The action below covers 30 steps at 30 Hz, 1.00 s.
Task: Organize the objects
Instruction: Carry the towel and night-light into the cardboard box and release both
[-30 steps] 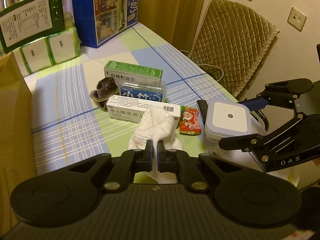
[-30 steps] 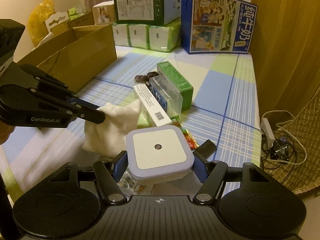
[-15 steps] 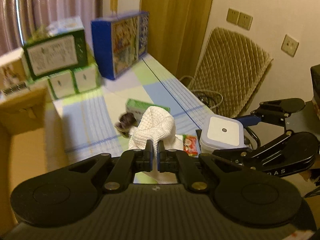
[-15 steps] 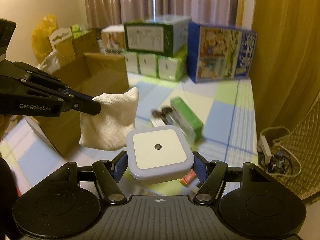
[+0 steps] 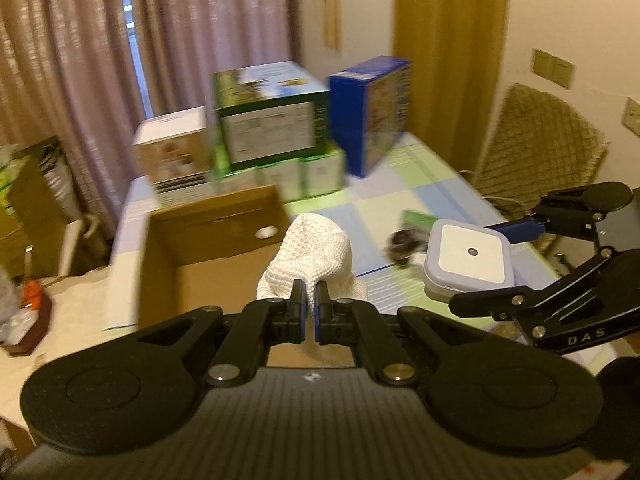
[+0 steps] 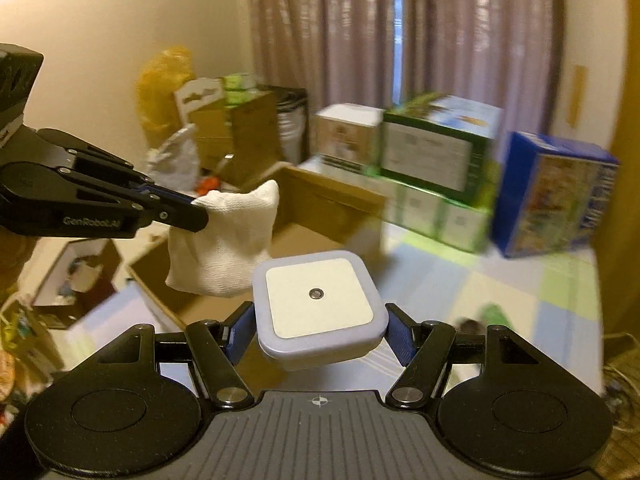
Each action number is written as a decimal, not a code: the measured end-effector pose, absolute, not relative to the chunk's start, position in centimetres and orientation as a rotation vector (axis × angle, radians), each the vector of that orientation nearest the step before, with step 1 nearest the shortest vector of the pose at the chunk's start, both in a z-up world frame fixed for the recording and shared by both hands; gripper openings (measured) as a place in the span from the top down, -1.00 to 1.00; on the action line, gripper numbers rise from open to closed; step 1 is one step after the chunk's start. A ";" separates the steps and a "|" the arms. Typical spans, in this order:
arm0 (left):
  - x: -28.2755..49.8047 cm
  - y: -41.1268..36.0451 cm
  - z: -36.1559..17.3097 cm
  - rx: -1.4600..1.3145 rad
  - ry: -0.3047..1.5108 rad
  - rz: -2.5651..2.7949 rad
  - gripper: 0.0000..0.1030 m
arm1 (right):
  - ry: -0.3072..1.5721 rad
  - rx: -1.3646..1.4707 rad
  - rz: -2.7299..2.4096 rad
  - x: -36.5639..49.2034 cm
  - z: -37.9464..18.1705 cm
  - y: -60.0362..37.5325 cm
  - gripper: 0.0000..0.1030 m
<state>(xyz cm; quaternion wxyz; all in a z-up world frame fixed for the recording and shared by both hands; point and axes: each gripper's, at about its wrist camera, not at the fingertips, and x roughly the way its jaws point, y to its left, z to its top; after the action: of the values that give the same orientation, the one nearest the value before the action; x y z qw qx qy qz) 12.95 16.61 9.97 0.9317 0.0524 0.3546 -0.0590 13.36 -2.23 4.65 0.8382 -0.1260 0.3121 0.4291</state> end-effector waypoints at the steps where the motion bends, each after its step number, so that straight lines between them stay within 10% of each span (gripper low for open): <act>1: 12.7 17.7 10.0 0.113 0.729 -0.103 0.98 | 0.660 -0.269 0.922 13.3 4.6 -1.0 -0.27; 30: 15.4 27.8 0.6 0.011 0.853 -0.037 0.73 | 0.710 -0.454 0.993 15.6 -4.0 12.1 -0.29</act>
<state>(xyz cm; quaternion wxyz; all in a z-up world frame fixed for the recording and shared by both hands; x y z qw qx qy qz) 15.39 27.85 0.58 0.9102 0.0053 0.4137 -0.0179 15.65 12.08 -4.05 0.7952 -0.2115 0.3306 0.4621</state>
